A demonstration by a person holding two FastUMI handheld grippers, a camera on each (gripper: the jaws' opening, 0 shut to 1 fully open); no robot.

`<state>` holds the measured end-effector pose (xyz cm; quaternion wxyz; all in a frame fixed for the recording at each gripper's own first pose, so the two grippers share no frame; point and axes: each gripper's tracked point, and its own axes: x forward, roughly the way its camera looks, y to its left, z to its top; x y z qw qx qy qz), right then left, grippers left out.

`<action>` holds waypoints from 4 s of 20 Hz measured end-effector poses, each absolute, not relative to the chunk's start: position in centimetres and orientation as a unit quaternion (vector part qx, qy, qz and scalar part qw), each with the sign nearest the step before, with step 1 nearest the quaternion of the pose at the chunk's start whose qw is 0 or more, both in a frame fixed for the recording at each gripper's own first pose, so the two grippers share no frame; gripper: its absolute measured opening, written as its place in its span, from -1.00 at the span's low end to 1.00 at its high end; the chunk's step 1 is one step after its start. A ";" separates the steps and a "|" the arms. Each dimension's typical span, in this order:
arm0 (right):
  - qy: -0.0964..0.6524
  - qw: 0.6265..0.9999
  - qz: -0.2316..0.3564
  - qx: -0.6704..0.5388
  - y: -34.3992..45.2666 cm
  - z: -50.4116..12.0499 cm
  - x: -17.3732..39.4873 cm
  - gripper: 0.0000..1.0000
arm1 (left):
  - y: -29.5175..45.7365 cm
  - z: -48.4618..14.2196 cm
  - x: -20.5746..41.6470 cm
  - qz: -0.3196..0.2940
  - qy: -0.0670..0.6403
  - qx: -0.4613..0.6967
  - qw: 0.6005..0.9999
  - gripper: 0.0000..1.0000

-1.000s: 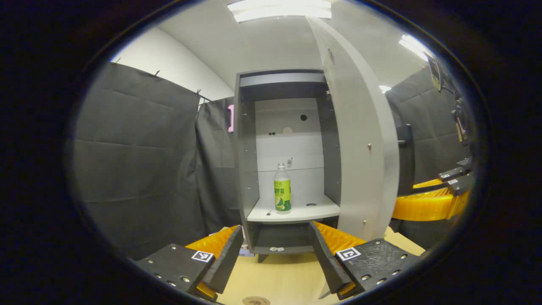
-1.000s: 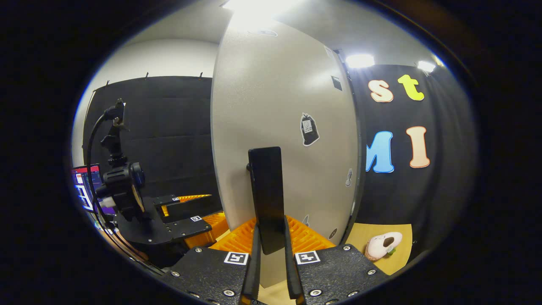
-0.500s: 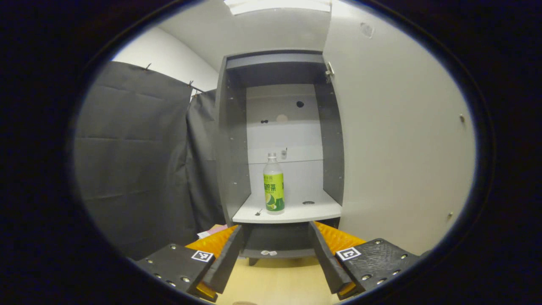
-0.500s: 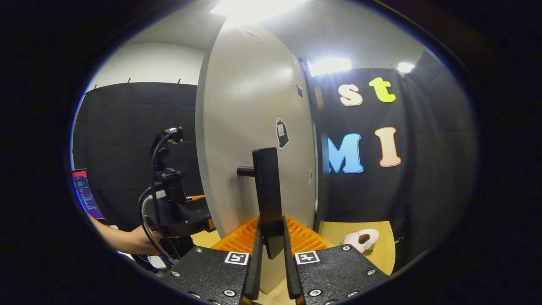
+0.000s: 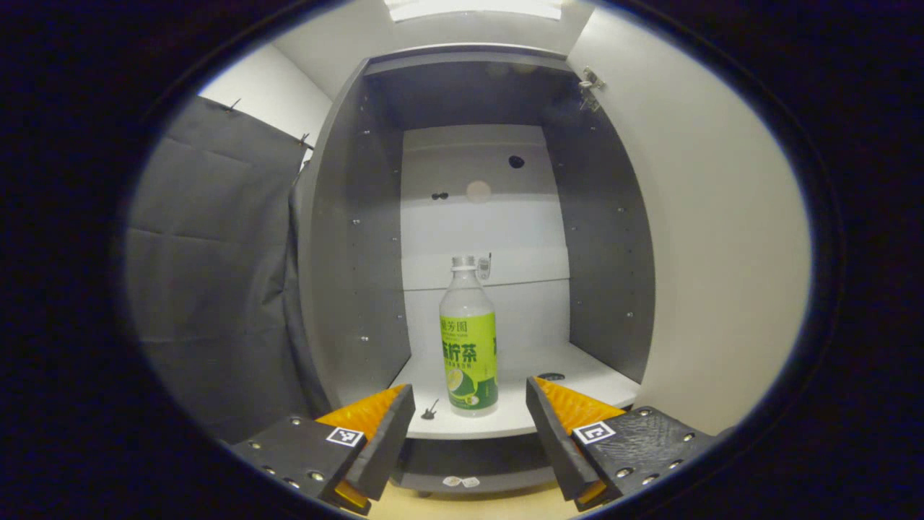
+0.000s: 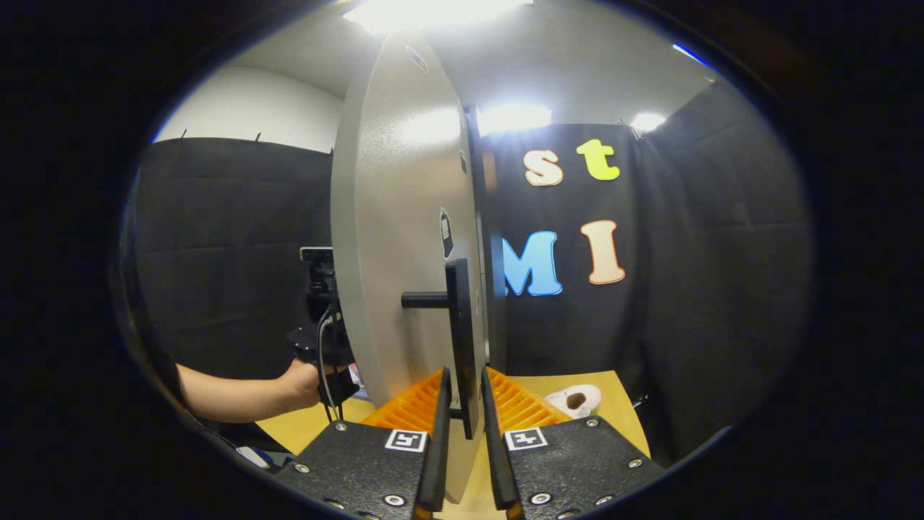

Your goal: Open the cabinet door with the right hand, grasp the bottle in the cabinet with the left hand and place it on the coaster, then close the cabinet door with the right hand.

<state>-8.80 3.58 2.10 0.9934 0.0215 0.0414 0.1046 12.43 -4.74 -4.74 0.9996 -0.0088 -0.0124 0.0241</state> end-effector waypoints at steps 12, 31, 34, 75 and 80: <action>0.017 0.990 -0.136 -0.022 -4.6 2.5 -12.7 0.82 | -4.9 -6.5 22.4 -0.008 -0.020 0.008 1.000 0.92; 0.014 0.997 -0.047 -0.066 -8.1 0.7 -9.7 0.85 | -2.0 -1.0 15.6 0.079 -0.050 -0.015 0.996 0.34; 0.011 0.998 -0.020 -0.066 -9.2 -0.1 -9.3 0.86 | -1.9 0.0 12.9 0.098 -0.052 -0.001 0.994 0.37; 0.138 0.975 0.044 -0.169 -5.0 -20.6 -6.5 0.86 | 2.2 -37.8 -10.6 0.305 0.011 -0.013 0.952 0.21; 0.148 0.975 0.047 -0.158 -5.0 -21.4 -6.7 0.87 | 1.9 -37.5 -10.2 0.302 0.000 -0.019 0.953 0.64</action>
